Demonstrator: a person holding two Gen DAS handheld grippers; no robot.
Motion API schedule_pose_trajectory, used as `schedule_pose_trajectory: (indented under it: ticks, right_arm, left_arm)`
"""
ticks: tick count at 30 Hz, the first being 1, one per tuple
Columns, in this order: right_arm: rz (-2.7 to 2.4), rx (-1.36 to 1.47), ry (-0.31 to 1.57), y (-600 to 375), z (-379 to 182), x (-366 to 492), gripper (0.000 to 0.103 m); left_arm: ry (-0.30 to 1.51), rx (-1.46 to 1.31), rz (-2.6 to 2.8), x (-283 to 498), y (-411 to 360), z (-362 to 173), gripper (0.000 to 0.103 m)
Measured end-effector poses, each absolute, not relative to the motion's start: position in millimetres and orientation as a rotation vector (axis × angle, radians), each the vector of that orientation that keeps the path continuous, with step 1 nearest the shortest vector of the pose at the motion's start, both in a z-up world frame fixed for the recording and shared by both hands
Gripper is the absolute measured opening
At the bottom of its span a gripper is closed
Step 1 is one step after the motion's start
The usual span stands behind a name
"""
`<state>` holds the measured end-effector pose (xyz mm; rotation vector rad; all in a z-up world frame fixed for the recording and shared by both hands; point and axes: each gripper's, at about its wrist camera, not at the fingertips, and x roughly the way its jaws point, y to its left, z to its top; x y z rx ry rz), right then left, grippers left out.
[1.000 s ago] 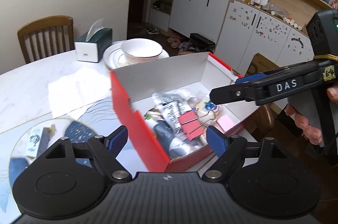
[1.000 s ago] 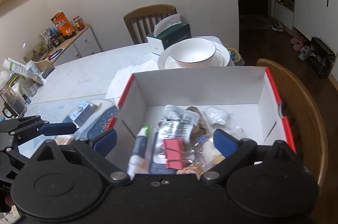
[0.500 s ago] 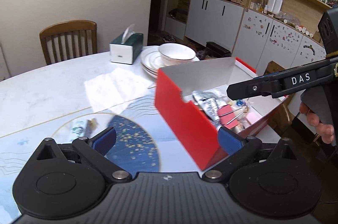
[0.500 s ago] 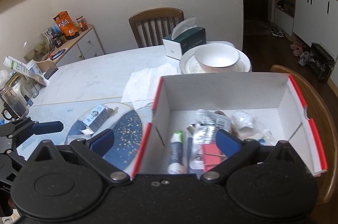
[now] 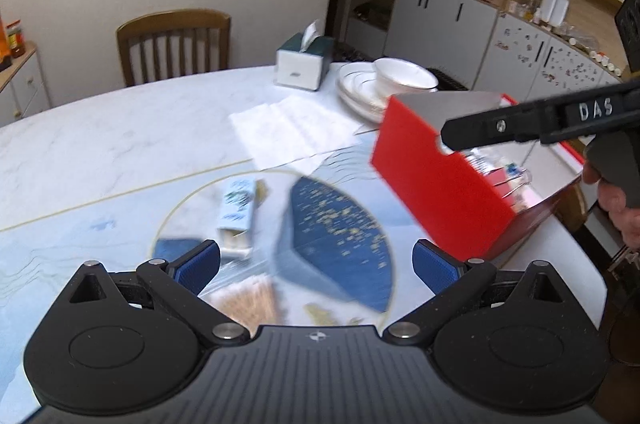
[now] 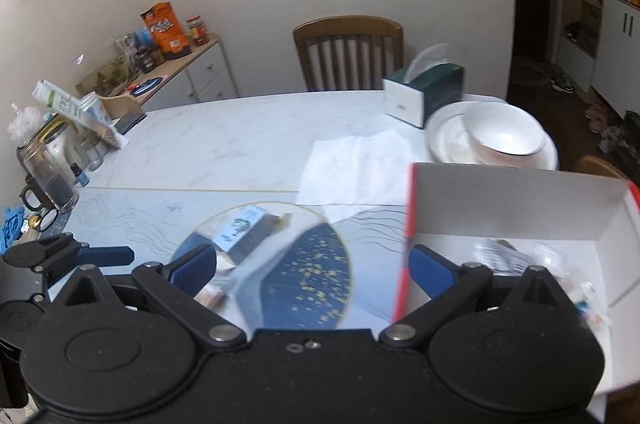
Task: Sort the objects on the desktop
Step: 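Move both tools back over the cotton swab bag and blue-white box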
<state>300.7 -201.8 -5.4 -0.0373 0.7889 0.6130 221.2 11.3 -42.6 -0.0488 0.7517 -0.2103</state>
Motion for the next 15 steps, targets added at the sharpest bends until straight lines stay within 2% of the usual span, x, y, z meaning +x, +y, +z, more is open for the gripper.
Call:
schedule_pose_trajectory:
  ticks: [15]
  right_arm:
    - [0.626, -0.113, 0.860, -111, -41, 329, 0.102]
  left_arm:
    - [0.864, -0.079, -0.127, 235, 45, -92, 0.103]
